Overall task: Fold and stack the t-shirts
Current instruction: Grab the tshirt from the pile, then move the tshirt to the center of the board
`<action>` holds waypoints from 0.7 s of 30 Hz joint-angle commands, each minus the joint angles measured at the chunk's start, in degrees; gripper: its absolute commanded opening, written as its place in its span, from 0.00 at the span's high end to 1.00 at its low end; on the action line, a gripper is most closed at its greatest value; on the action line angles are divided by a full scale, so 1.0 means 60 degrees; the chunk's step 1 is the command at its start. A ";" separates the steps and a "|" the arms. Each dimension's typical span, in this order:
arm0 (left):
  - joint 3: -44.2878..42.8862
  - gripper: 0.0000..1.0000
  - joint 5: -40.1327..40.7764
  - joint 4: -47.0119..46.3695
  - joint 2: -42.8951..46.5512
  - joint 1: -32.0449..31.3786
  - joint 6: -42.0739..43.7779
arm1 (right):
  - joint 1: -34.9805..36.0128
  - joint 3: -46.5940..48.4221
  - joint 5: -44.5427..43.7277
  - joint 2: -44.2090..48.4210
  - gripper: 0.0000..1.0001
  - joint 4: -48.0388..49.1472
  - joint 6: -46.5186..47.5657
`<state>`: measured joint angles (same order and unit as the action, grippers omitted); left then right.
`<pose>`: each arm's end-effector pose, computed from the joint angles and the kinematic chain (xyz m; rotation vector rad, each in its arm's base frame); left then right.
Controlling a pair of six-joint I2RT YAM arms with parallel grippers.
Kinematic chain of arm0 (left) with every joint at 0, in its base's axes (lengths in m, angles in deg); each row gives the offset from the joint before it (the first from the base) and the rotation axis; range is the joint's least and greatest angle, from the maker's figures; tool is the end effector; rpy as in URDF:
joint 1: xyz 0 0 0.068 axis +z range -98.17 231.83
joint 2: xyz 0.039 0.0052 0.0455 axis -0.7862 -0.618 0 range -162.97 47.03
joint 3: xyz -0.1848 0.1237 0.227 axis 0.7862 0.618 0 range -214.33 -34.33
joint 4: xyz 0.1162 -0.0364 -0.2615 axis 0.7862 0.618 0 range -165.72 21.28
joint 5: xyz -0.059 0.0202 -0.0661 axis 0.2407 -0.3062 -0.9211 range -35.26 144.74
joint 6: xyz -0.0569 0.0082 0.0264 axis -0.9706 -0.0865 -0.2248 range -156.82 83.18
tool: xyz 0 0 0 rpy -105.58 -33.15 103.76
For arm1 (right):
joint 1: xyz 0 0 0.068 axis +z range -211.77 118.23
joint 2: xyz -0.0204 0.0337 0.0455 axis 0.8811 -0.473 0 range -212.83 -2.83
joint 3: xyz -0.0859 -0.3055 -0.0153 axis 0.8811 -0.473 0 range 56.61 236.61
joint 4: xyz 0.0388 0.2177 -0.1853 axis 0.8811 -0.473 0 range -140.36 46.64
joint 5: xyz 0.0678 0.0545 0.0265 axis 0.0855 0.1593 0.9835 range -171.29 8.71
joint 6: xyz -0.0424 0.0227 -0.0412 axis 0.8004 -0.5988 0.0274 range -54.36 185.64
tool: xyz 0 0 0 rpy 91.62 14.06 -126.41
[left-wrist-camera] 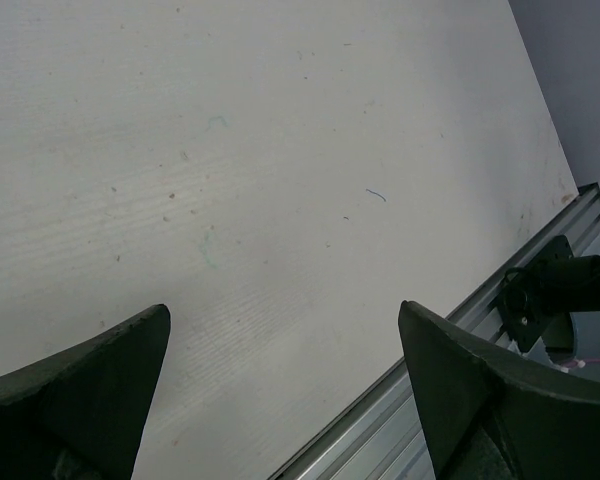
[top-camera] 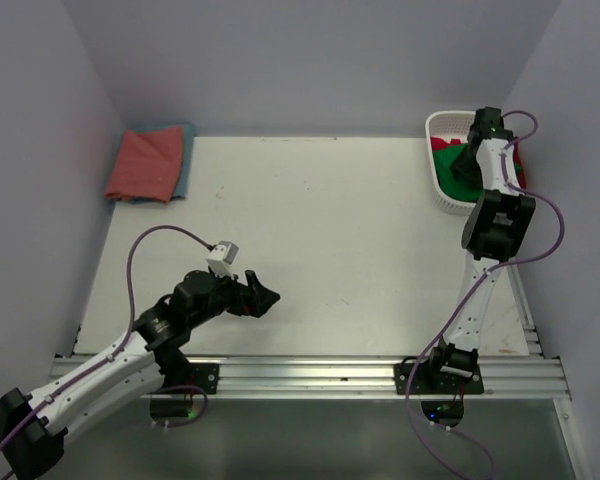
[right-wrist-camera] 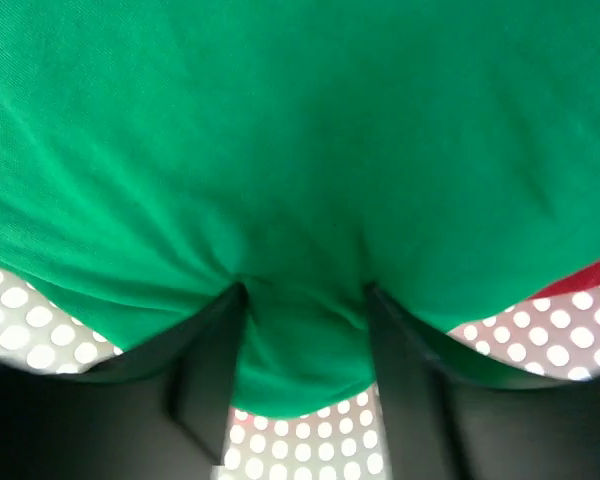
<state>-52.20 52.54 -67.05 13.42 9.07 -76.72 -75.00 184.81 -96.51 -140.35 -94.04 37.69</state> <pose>0.1109 -0.1051 0.2181 0.0793 2.1289 -0.9370 0.5705 -0.1473 0.2332 0.9933 2.3818 -0.2534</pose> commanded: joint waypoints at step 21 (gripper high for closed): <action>0.0063 0.00 -0.0014 -0.0170 0.0225 0.0023 -0.0103 | 0.0052 -0.3377 0.2932 0.5499 1.00 0.2703 -0.0499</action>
<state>-52.18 52.63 -67.05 14.04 9.05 -76.78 -75.51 166.13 -85.25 -119.98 -83.59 36.47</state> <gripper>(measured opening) 0.997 0.033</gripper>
